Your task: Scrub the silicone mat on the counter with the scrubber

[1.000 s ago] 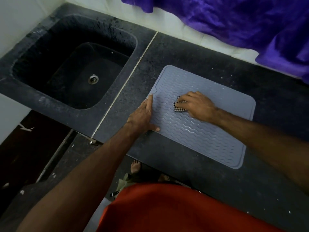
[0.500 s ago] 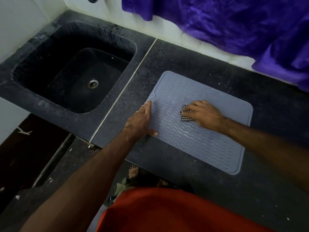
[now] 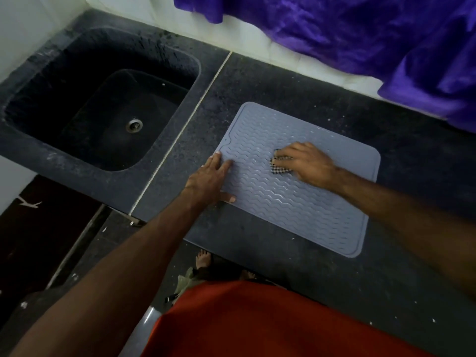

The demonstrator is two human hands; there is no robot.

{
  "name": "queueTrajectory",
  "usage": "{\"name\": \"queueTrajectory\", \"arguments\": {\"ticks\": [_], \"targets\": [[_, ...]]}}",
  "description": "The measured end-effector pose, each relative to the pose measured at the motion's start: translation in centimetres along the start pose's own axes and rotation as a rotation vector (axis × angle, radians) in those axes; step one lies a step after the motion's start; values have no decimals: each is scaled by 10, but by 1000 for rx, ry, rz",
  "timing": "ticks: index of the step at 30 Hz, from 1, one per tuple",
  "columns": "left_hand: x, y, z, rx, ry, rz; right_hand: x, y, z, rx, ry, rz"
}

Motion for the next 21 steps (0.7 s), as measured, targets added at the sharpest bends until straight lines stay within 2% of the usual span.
{"name": "queueTrajectory", "arguments": {"ticks": [4, 9, 12, 17, 21], "targets": [[1, 1, 1, 4, -7, 4, 6, 11, -31, -2, -62, -5], [0, 2, 2, 13, -33, 30, 17, -3, 17, -114, 83, 108], [-2, 2, 2, 22, -39, 38, 5, -24, 29, -50, -1, 33], [1, 3, 1, 23, -55, 45, 0, 4, -45, 3, 25, 17], [2, 4, 4, 17, -51, 104, 1, 16, -84, -60, -14, -42]]}}
Point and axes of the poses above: each hand's wrist, its own z-axis towards the middle knuckle, its own x-axis out of the back of the hand, y = z × x, the point moved 4 cm from there along z, towards the middle knuckle, and after that the axes turned 4 degrees about y, right-handed, at the moved point
